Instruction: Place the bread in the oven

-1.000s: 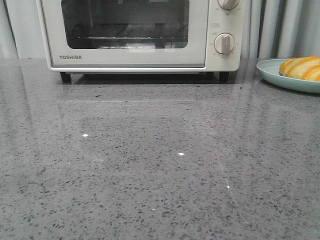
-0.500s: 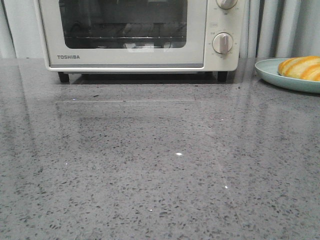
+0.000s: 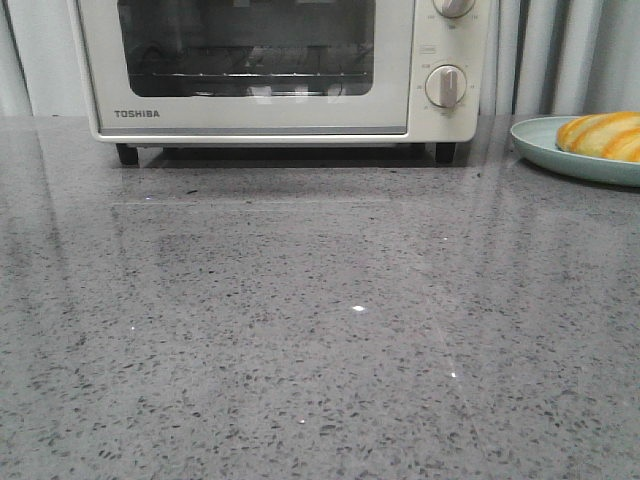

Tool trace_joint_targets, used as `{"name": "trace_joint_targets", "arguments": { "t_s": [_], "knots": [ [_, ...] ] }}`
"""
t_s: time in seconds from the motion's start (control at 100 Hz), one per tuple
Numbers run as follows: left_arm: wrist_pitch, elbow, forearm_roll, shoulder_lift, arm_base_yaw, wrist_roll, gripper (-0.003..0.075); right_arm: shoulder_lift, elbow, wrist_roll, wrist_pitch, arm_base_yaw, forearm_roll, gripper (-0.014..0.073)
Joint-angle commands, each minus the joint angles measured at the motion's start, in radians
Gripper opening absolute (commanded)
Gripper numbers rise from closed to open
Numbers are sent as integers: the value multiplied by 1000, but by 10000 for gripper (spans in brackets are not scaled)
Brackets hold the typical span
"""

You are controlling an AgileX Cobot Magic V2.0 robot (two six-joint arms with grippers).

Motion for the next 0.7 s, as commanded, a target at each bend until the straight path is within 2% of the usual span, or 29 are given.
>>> {"name": "trace_joint_targets", "arguments": {
  "t_s": [0.0,0.31,0.53,0.69],
  "knots": [
    [-108,-38,0,-12,-8,3,-21,11,-37,-11,-69,0,-13,-49],
    [-105,-38,1,27,-6,3,-21,11,-37,-11,-69,0,-13,-49],
    [54,-38,81,27,-6,3,-22,11,-37,-11,-69,0,-13,-49],
    [132,-27,83,16,-8,3,-22,11,-37,-11,-69,0,-13,-49]
  ]
}}
